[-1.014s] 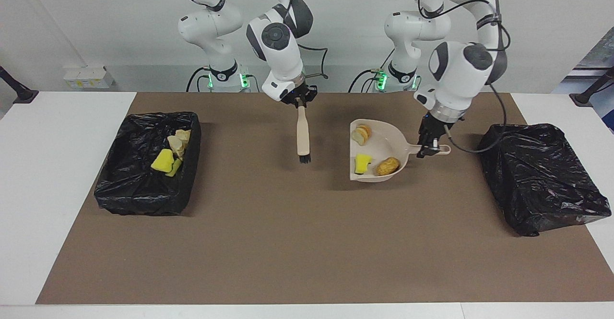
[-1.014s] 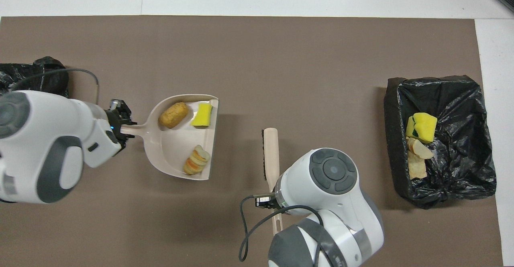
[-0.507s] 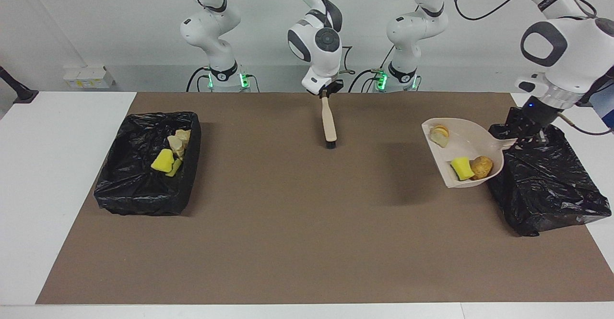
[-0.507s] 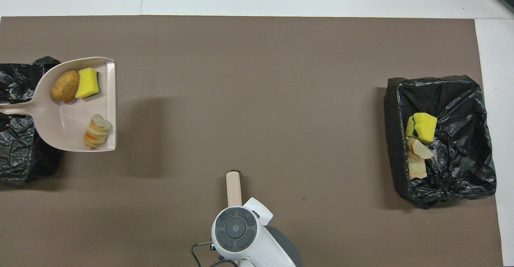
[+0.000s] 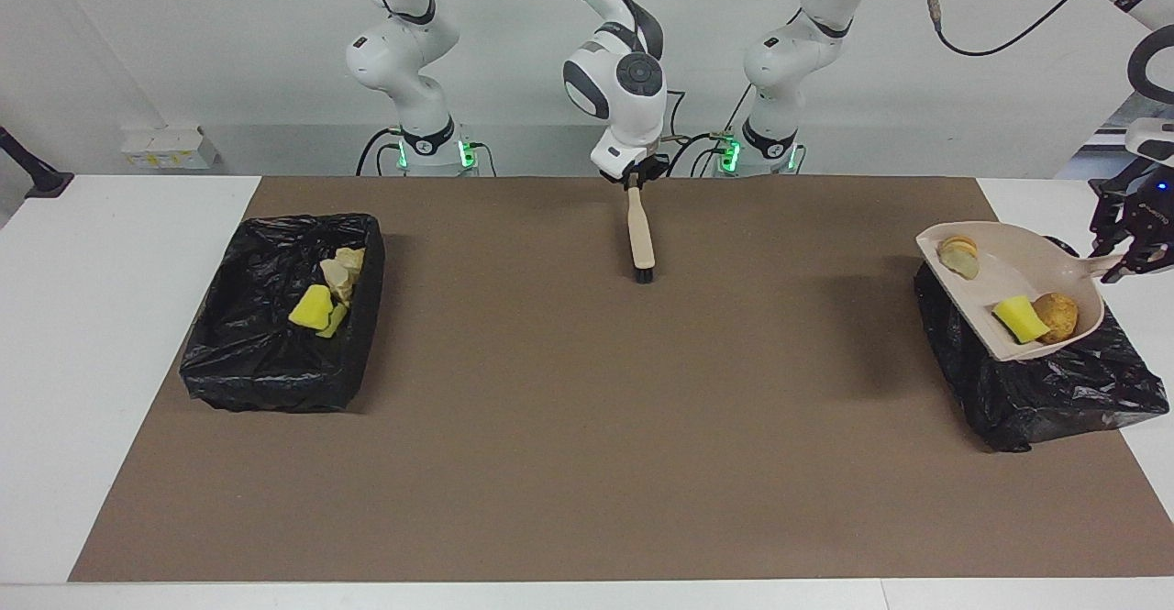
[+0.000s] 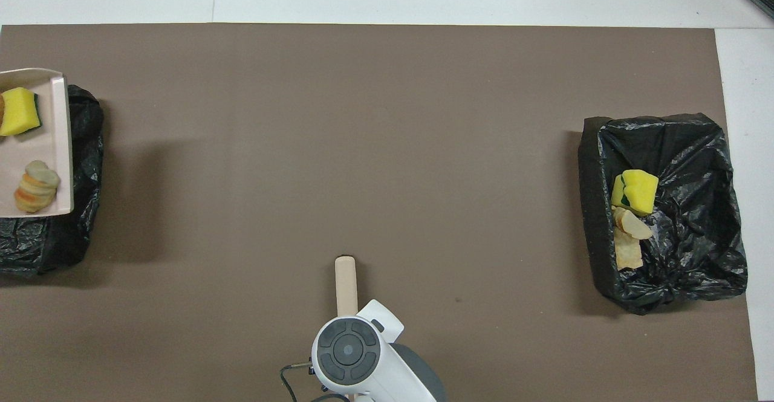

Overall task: Sweep and dump trash in bin
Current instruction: 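Drop the brush with the right gripper while the left gripper tips the dustpan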

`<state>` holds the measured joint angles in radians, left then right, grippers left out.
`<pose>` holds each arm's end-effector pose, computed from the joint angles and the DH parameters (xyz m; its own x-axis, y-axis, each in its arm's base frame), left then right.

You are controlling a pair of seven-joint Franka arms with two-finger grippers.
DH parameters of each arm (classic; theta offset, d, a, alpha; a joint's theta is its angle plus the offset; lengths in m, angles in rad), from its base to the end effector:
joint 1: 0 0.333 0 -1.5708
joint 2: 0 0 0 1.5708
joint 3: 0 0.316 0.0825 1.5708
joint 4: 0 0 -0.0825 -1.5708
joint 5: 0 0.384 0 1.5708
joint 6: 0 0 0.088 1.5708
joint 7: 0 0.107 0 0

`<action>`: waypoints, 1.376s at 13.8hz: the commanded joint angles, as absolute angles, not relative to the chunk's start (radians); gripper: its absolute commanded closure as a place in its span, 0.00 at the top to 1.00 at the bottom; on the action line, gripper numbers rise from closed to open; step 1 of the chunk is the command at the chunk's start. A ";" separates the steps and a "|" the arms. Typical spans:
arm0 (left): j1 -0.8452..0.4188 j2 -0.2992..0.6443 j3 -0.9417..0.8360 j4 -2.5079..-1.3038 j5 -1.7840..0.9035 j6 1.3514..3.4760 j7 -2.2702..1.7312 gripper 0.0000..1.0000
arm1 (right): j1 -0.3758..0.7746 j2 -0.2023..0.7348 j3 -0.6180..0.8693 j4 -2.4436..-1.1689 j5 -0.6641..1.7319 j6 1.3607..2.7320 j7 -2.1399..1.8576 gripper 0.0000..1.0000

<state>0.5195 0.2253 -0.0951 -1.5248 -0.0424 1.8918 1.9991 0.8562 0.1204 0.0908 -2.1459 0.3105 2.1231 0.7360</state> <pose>0.5871 0.2684 0.5425 0.0106 -0.9999 -0.0016 -0.9879 -0.0103 -0.1549 0.3050 0.4467 0.3377 0.9576 0.0376 -0.2855 0.0176 -0.9972 -0.0720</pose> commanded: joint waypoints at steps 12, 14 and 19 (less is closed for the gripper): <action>0.486 0.212 -0.104 -1.661 0.622 2.164 1.837 0.00 | 0.453 0.048 0.084 -1.844 0.092 1.789 0.468 1.00; 0.473 0.180 -0.104 -1.719 0.737 2.175 1.720 0.00 | 0.379 0.046 0.083 -1.819 0.074 1.779 0.390 1.00; 0.471 0.147 -0.104 -1.755 0.915 2.175 1.651 0.00 | 0.194 0.035 0.081 -1.723 0.074 1.672 0.286 1.00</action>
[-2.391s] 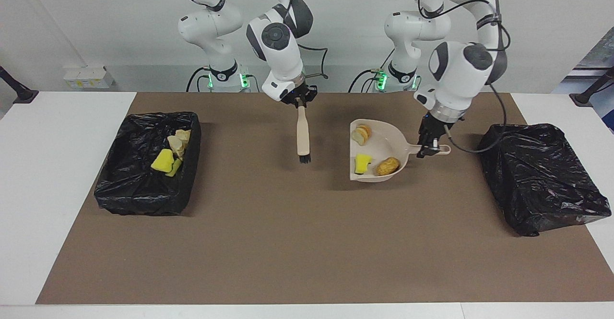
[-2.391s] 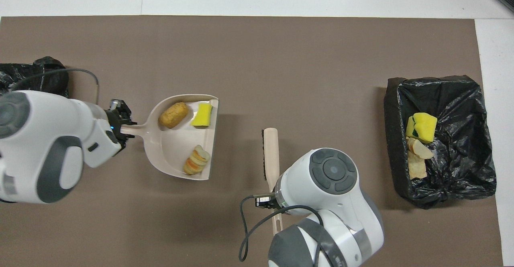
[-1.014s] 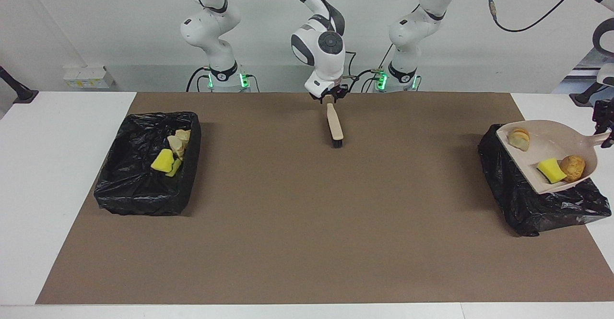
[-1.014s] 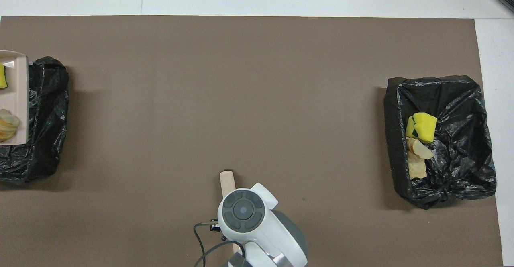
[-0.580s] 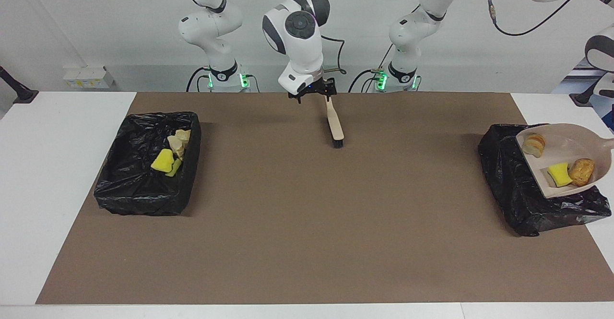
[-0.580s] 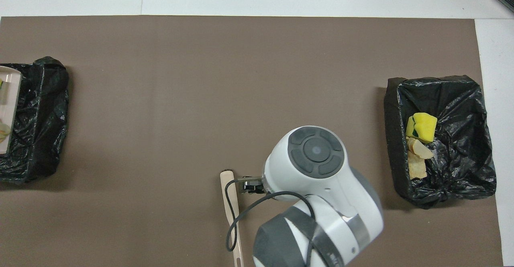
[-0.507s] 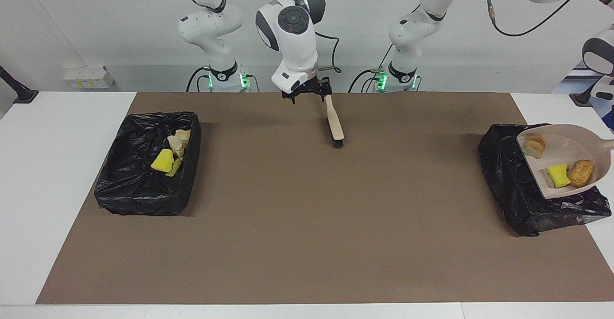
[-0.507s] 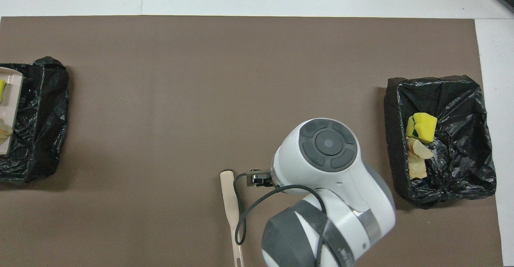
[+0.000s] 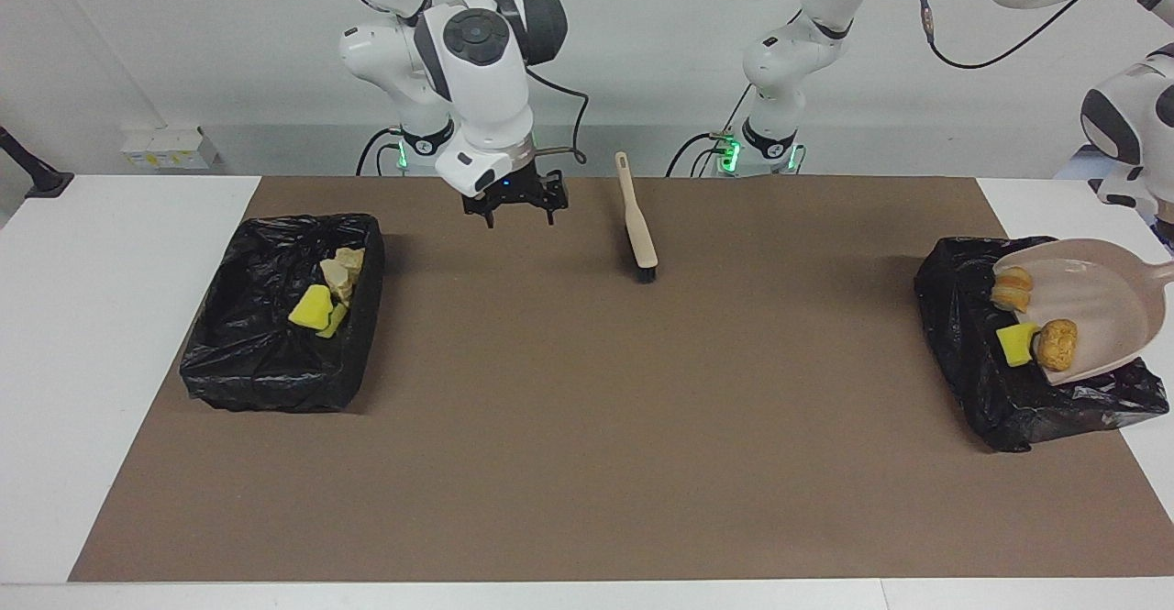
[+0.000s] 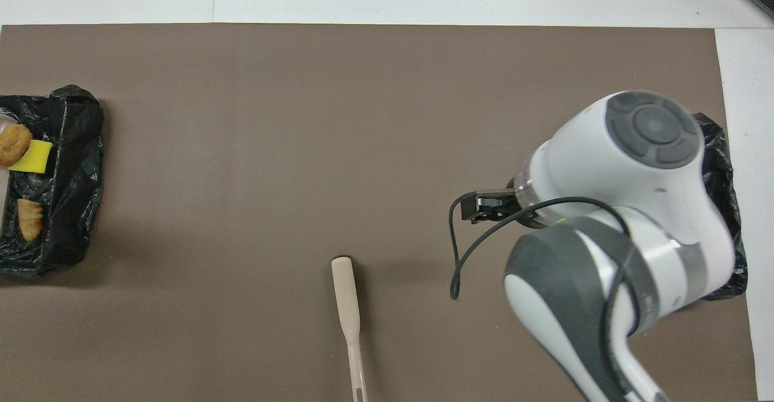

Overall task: Sweep and dump trash in bin
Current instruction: 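Empty the tipped dustpan into the bin with the left gripper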

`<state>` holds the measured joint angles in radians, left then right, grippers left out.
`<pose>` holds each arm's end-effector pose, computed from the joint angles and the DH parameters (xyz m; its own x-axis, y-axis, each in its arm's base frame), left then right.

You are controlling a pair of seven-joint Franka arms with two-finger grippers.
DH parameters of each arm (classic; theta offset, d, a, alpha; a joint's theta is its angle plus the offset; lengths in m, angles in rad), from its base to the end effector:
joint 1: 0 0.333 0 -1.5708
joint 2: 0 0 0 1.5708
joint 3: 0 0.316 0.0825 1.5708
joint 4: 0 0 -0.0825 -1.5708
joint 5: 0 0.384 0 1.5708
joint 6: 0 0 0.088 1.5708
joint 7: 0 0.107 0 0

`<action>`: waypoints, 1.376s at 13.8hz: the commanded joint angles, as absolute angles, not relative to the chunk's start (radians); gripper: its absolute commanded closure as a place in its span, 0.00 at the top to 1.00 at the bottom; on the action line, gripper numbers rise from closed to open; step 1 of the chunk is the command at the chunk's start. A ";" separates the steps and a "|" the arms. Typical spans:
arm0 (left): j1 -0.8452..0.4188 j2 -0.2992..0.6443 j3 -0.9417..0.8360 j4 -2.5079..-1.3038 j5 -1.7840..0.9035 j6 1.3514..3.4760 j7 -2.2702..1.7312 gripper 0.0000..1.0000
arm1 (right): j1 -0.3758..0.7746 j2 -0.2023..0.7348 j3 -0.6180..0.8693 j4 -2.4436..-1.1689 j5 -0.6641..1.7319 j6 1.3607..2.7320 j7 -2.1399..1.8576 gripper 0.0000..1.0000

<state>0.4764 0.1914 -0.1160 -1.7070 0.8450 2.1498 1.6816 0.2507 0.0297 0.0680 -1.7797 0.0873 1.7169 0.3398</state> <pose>0.5929 0.2622 0.5136 -0.0935 -0.7092 -0.6988 -0.9904 0.1379 -0.0074 0.5315 0.1835 0.5215 0.9926 -0.0345 -0.1165 -0.0407 -0.9979 -0.0508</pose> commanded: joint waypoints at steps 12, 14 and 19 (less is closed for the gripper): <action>0.211 0.126 -0.115 -1.661 0.994 2.001 1.507 0.00 | 0.058 0.028 -0.165 -1.591 0.020 1.644 0.088 1.00; 0.135 0.126 -0.115 -1.661 0.890 1.962 1.497 0.00 | 0.042 0.028 -0.173 -1.575 0.014 1.620 0.087 1.00; -0.049 0.124 -0.115 -1.666 0.605 1.772 1.246 0.00 | -0.015 -0.027 -0.129 -1.575 0.003 1.537 0.135 1.00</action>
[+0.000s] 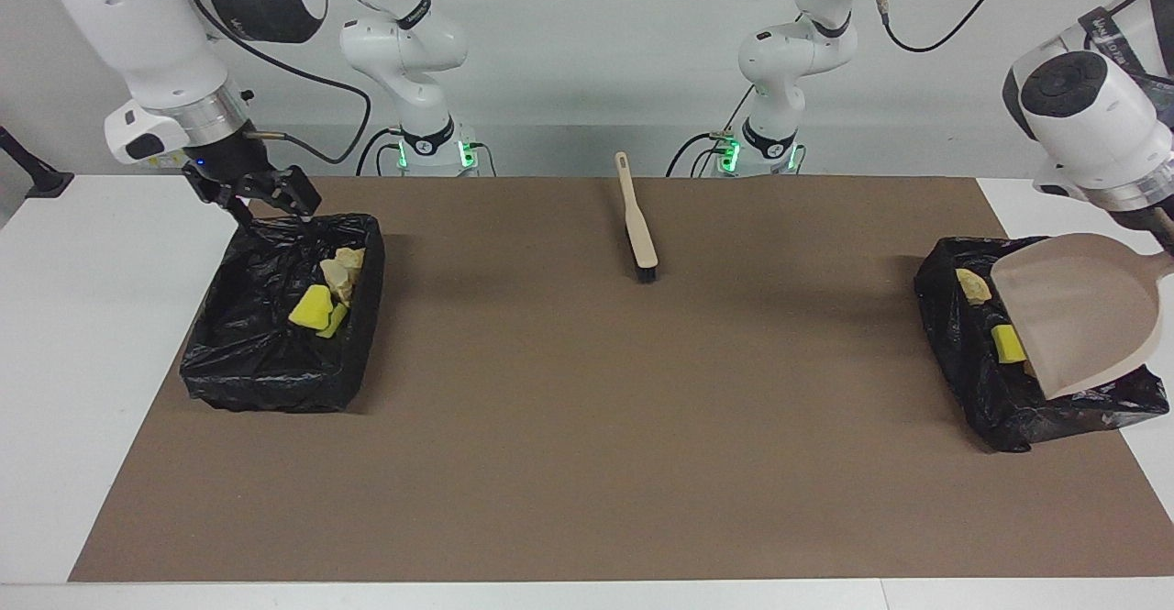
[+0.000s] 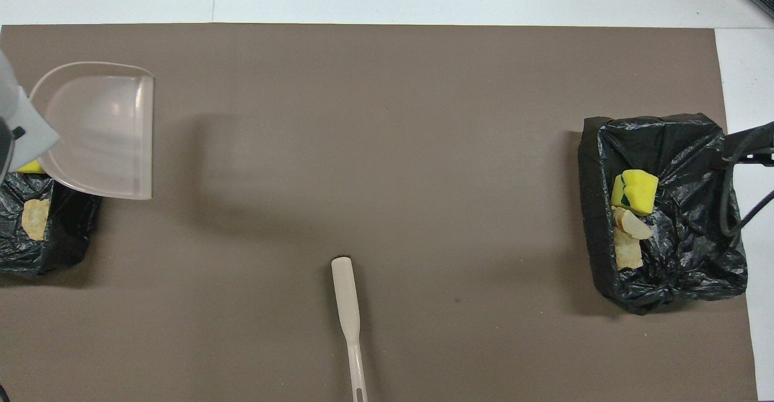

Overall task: Sweep and dump trash in bin
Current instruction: 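Bring the empty dustpan back to the table center with the left gripper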

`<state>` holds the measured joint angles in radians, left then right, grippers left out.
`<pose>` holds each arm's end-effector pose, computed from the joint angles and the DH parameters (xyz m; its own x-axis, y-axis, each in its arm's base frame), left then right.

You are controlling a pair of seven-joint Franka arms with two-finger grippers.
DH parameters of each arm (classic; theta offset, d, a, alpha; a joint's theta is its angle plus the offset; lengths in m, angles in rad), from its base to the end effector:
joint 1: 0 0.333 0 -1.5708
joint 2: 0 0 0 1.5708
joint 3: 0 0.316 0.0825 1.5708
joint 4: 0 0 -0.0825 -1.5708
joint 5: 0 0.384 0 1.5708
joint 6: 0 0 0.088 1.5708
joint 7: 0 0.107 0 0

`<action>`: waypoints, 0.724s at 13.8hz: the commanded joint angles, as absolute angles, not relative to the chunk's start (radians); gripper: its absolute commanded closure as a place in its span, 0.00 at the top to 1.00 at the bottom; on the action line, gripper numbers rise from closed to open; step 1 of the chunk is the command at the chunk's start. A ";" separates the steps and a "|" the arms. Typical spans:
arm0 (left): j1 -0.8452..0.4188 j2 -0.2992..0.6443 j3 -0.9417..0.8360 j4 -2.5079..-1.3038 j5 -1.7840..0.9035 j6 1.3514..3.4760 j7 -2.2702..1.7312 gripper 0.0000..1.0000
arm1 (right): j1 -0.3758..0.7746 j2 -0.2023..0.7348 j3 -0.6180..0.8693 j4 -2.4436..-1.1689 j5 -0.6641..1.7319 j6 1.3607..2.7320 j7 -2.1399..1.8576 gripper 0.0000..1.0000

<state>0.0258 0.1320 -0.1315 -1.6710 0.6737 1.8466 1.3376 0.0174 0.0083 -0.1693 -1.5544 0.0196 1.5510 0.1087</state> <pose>0.6145 -0.0113 0.5409 0.0037 -0.8146 -0.5800 -0.9881 0.0861 -0.1272 0.5491 -0.0815 0.6260 0.9662 -0.2573 -0.0135 -0.2575 -0.9661 -0.0168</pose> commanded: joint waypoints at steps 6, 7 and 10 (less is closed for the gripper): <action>-0.277 0.184 -0.115 -1.655 0.344 1.652 0.644 0.00 | -0.014 -0.040 -0.097 -1.606 0.003 1.558 0.130 1.00; -0.310 0.198 -0.115 -1.654 0.313 1.661 0.539 0.00 | -0.012 -0.040 -0.097 -1.608 0.003 1.555 0.129 1.00; -0.371 0.283 -0.117 -1.570 0.198 1.703 0.259 0.00 | -0.011 -0.035 -0.095 -1.603 -0.037 1.563 0.054 1.00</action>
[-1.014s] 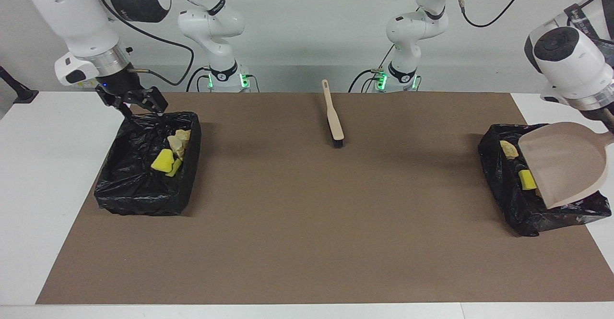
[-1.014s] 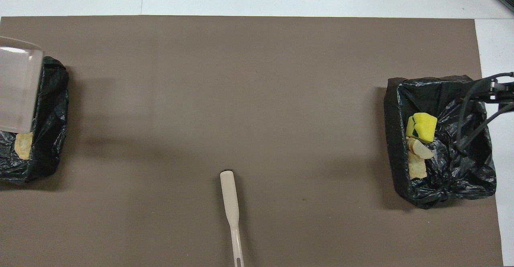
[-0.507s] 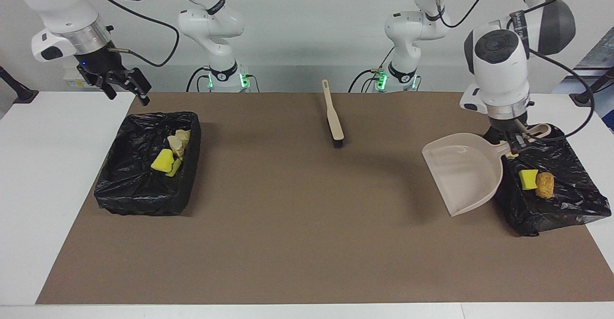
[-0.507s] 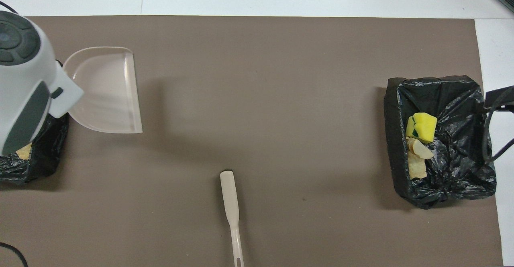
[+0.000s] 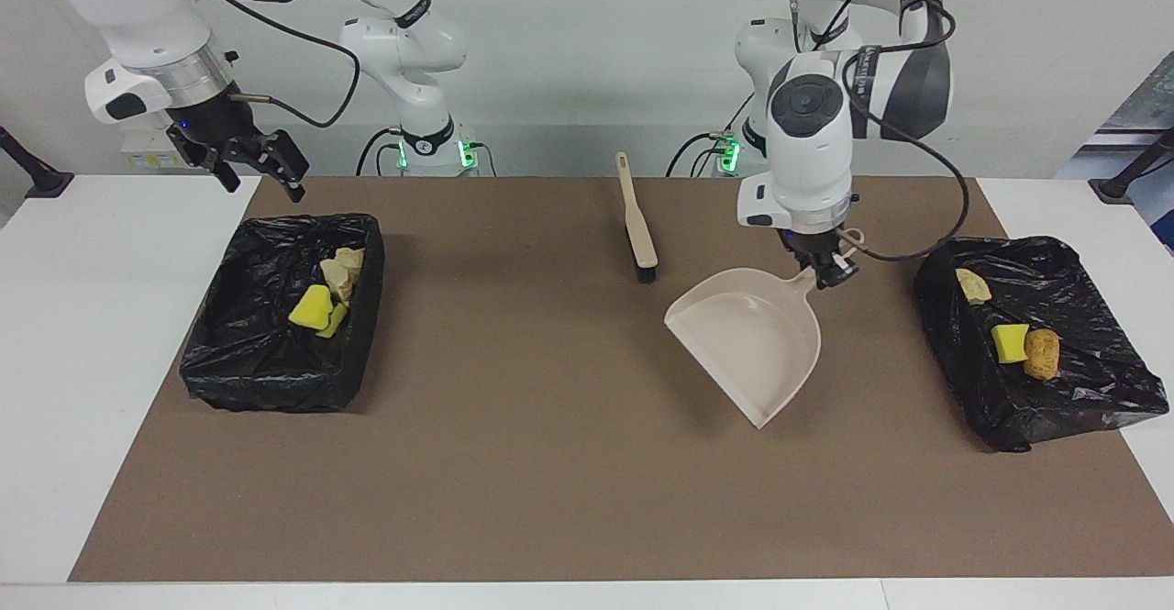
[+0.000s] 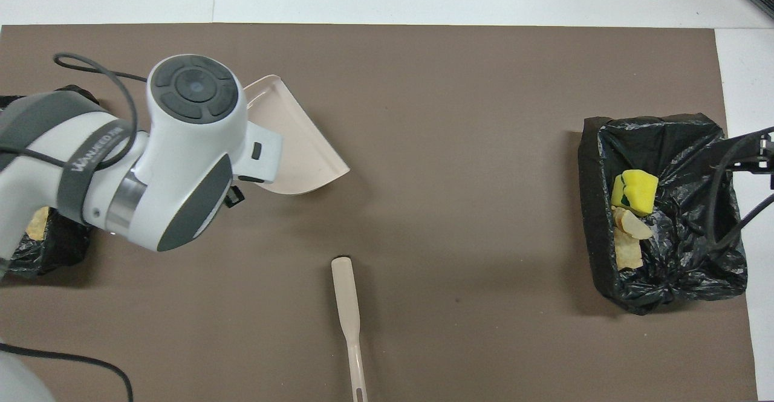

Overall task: Sweep and dump trash in bin
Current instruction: 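Bring the empty dustpan back to the table center with the left gripper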

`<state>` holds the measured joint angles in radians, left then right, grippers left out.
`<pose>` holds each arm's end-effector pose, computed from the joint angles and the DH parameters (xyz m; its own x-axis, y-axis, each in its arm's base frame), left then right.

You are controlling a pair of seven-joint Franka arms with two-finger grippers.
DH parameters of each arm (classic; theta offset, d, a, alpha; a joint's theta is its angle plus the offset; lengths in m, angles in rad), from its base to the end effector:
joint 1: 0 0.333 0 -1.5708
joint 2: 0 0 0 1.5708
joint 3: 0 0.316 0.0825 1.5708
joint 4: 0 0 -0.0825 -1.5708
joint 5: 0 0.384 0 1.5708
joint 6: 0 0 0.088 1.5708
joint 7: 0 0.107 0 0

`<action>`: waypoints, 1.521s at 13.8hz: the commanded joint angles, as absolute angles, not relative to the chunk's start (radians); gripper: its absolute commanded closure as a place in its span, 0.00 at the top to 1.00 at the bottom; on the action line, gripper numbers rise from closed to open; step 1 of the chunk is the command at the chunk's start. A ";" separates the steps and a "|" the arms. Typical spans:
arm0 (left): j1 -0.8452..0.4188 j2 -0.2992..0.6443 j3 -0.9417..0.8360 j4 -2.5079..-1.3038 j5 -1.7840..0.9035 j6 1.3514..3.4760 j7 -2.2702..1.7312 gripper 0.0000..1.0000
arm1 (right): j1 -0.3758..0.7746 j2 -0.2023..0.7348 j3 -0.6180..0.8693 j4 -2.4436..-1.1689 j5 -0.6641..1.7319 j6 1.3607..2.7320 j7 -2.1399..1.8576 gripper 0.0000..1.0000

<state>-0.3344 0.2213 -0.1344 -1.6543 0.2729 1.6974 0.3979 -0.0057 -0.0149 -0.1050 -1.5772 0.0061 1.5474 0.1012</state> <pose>0.5578 -0.2471 0.4695 0.5970 -0.7612 -0.2534 -0.8013 -0.5813 -0.1417 0.5442 -0.0603 0.6276 0.9775 -0.2101 -0.0157 -0.2102 -0.9776 -0.0061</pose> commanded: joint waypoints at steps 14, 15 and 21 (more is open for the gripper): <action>-0.492 0.485 -0.118 -1.523 0.045 1.922 -0.416 0.00 | 0.012 -0.029 -0.092 -1.595 -0.041 1.580 0.066 1.00; -0.492 0.485 -0.118 -1.523 0.041 1.924 -0.422 0.00 | 0.012 -0.031 -0.092 -1.598 -0.041 1.571 0.066 1.00; -0.492 0.519 -0.118 -1.525 0.022 1.982 -0.511 0.11 | 0.012 -0.031 -0.089 -1.598 0.018 1.569 0.061 1.00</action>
<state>-0.4787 0.5059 -0.1338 -1.5503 0.0434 1.9782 -0.4945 0.0205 -0.0149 -0.0970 -1.5790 0.0009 1.5709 0.0652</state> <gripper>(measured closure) 0.678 0.000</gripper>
